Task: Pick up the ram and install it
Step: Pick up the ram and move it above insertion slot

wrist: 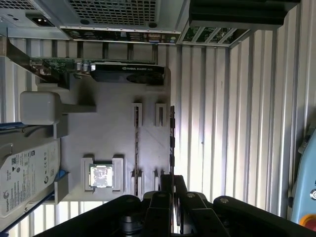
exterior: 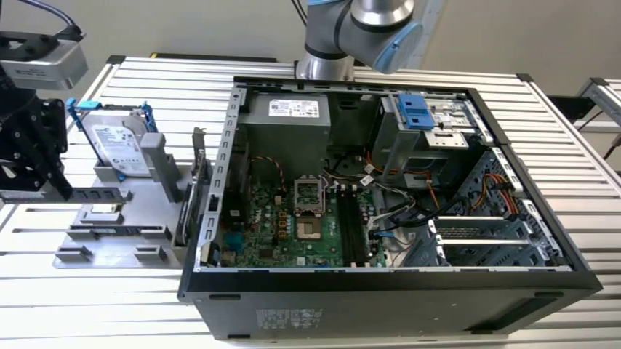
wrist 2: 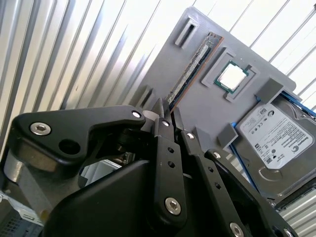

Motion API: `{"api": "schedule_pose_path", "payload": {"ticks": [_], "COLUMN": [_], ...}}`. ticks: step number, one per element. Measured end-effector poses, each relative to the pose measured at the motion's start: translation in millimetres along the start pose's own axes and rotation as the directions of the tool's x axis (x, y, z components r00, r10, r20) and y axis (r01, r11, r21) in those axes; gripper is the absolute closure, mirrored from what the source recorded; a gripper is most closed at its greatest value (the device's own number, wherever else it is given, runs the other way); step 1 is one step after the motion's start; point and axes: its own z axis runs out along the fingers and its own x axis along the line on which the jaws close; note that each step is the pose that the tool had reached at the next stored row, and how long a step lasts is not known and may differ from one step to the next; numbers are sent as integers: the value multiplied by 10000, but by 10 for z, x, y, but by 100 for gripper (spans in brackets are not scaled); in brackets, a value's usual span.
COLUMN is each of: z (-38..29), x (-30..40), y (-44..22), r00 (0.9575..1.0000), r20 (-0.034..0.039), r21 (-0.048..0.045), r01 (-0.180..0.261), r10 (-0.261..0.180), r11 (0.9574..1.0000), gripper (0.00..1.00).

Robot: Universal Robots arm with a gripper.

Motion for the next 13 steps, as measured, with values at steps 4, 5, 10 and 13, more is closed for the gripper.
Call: {"api": "schedule_pose_path", "payload": {"ticks": [4, 5, 10, 13], "z": [-12, -15, -33, -52], "x": [-1, -1, -2, -3], "y": [0, 0, 0, 1], "r00": [10000, 10000, 10000, 10000], "r20": [-1, 0, 1, 1], "r21": [-1, -1, 1, 0], "r01": [0, 0, 0, 0], "r10": [0, 0, 0, 0], "r11": [10000, 10000, 10000, 10000], "gripper": [100, 100, 100, 100]}}
